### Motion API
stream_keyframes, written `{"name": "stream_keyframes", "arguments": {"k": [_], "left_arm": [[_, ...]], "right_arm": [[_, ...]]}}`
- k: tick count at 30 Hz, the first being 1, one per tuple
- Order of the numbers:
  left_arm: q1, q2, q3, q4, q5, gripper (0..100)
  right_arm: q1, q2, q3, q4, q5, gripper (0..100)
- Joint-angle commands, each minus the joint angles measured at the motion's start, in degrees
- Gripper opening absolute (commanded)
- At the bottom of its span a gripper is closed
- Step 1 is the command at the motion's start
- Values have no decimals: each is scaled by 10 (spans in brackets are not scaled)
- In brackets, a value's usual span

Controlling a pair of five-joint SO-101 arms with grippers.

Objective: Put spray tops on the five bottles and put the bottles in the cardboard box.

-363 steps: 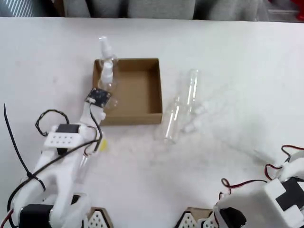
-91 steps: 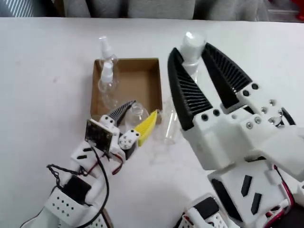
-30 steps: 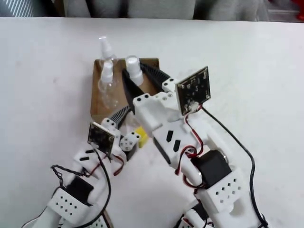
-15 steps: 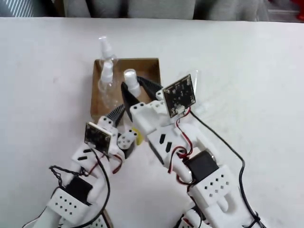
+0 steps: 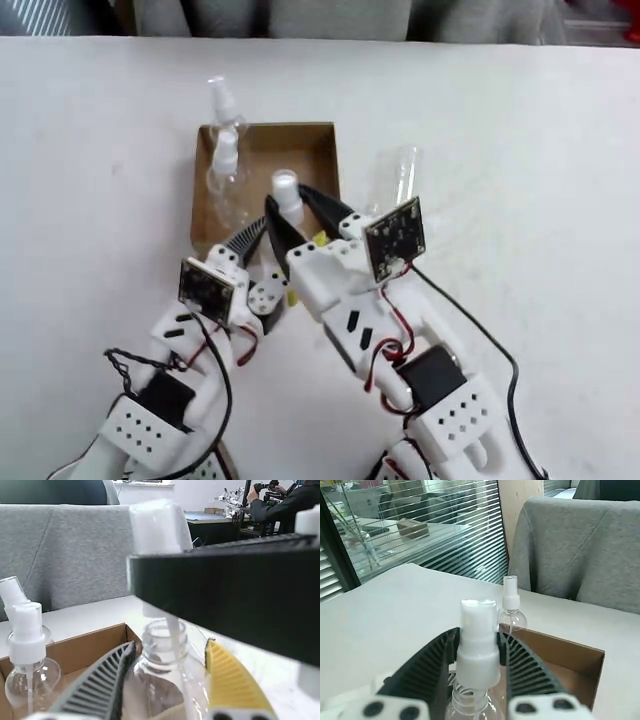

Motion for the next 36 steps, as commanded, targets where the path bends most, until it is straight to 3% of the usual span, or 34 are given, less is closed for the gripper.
{"name": "stream_keyframes", "arguments": {"k": [1, 29, 36], "left_arm": [[-10, 4, -5, -18, 5, 28], [-10, 4, 3, -18, 5, 28], [-10, 4, 4, -18, 5, 28]], "right_arm": [[-5, -14, -1, -9, -14, 16], [-25, -14, 18, -3, -47, 21], [-28, -15, 18, 12, -47, 165]]}}
